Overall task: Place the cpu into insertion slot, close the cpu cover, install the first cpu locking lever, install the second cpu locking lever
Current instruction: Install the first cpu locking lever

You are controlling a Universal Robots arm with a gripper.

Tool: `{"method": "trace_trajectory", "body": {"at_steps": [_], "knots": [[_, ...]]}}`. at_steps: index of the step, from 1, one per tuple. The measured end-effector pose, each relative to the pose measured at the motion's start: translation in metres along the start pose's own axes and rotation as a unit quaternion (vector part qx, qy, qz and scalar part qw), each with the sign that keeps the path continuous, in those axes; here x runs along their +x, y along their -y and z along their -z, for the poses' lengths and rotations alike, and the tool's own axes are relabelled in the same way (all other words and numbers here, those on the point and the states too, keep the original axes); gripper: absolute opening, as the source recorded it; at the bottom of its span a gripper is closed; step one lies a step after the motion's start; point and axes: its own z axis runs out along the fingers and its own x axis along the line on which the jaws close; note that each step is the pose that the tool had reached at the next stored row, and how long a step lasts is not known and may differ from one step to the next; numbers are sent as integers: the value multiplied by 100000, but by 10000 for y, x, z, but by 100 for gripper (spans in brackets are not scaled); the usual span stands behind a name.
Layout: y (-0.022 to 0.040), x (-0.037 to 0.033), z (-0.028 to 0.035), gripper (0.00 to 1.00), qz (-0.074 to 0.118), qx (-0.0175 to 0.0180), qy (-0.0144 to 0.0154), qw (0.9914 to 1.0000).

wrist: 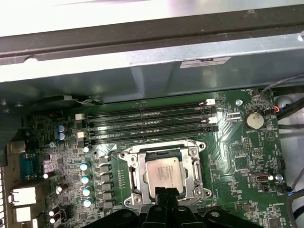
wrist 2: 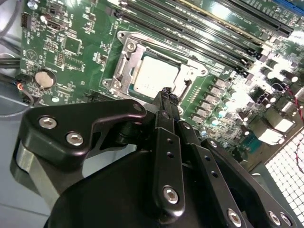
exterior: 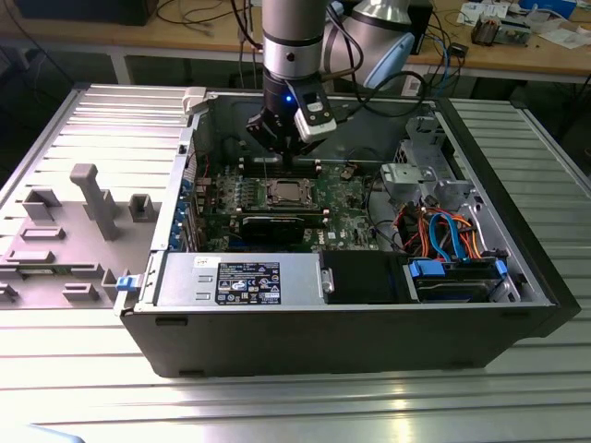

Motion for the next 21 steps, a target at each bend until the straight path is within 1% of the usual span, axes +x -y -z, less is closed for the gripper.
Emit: {"method": "trace_trajectory", "body": {"at_steps": [4, 7, 8, 13, 21], "knots": [[1, 1, -1, 11, 2639, -41, -78, 99965], [1, 1, -3, 11, 4845, -82, -142, 99882], [1, 1, -3, 11, 5261, -92, -151, 99861], [1, 6, -3, 11, 5585, -102, -160, 99844], [1, 7, -3, 11, 5625, -103, -161, 99841]]}}
